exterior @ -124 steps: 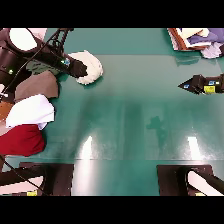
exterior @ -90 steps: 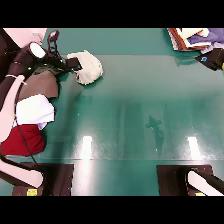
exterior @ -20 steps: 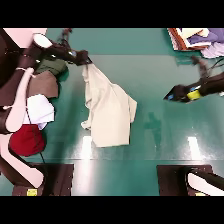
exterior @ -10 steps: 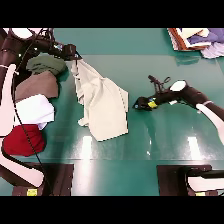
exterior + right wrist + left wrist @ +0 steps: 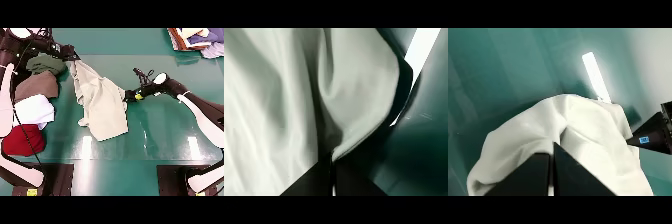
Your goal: Fold the shirts.
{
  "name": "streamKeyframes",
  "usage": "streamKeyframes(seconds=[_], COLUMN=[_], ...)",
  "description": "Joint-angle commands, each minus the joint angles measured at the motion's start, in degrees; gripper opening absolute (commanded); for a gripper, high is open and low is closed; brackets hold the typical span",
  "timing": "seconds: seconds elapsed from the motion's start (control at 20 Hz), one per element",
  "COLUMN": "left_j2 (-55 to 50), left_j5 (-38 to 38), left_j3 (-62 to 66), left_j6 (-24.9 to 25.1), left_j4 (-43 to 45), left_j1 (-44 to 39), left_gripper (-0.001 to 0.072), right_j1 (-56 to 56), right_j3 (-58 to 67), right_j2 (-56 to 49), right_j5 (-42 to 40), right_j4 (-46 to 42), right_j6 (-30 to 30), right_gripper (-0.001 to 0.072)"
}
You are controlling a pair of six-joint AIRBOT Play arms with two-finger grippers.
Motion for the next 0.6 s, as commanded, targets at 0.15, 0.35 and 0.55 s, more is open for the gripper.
streamKeyframes(seconds=[0.15,0.35,0.55], left_j2=[11.6,25.0,37.6], left_j5=[0.8,1.6,1.3], left_j3=[0.1,0.1,0.1], left_j6=[0.2,3.1,3.3], left_j4=[0.5,0.3,0.0], left_j1=[3.9,5.5,5.3], left_gripper=[0.0023,0.0024,0.0024], right_j1=[-6.6,-13.8,-17.6], right_j3=[12.0,23.8,34.3], right_j2=[9.6,19.7,27.5], right_j5=[8.0,14.2,16.3], right_j4=[-15.6,-18.2,-18.2], right_j6=[4.4,5.5,5.6], right_gripper=[0.0015,0.0015,0.0015])
